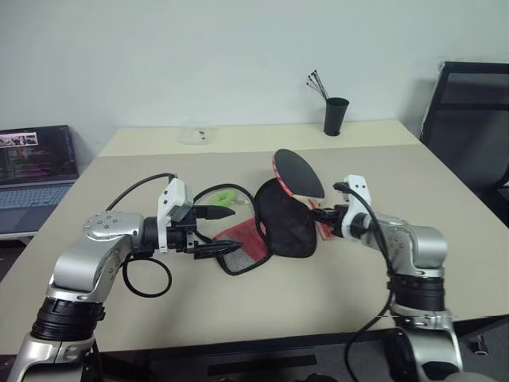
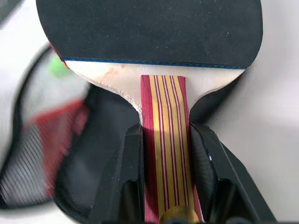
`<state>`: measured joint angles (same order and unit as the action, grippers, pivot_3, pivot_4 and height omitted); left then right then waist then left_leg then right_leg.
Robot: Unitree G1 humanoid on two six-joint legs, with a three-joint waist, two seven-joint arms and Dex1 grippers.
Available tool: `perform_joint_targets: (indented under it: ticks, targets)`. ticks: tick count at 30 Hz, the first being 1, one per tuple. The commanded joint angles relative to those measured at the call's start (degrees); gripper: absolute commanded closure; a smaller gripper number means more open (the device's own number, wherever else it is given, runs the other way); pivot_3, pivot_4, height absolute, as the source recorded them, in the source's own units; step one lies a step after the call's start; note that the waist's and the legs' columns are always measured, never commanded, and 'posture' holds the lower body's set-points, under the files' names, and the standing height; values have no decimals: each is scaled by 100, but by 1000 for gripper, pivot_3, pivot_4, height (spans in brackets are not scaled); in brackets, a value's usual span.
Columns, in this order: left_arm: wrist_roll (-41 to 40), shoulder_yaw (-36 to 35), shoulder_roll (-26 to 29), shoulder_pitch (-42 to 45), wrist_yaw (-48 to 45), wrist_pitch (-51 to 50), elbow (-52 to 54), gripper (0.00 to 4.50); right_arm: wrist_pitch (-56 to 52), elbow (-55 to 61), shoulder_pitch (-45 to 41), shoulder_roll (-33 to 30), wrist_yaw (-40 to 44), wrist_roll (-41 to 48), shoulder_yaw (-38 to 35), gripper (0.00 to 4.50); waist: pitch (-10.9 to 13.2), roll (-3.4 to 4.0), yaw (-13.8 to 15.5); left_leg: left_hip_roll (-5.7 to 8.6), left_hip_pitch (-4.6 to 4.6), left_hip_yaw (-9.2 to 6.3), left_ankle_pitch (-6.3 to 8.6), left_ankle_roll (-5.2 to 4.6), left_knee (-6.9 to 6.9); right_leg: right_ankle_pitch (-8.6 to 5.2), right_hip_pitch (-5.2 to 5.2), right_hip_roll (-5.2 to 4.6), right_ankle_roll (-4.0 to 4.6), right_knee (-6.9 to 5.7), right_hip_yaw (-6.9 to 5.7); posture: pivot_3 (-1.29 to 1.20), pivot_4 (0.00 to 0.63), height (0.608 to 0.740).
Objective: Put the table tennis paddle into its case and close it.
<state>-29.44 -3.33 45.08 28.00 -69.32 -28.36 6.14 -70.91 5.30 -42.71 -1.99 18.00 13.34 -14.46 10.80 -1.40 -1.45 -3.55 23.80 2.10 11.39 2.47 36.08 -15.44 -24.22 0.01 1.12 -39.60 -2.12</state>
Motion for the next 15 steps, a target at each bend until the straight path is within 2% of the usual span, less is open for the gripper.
perform_joint_targets:
  ticks: [1, 8, 15]
  targets:
    - [-80, -141, 45, 93, 7, 88, 95, 191, 229, 169, -167, 267, -419, 79, 37, 3500, 0, 0, 5, 1, 3, 0, 0, 0, 0, 0, 0, -1, 0, 4, 0, 0, 150, 740]
    - [-110, -202, 50, -39, 66, 84, 225, 191, 789, -496, -93, 487, -849, 35, 215, 3500, 0, -1, -17, 3, 9, 0, 1, -2, -5, 0, -1, 0, 0, 21, -1, 0, 150, 740]
    - [-125, -259, 55, -145, 128, 75, 303, 191, 760, -516, 102, 654, -1120, 117, 341, 3500, 0, -1, -23, -4, 8, -3, 1, -2, -8, 0, -2, 4, 0, 22, -1, 0, 150, 740]
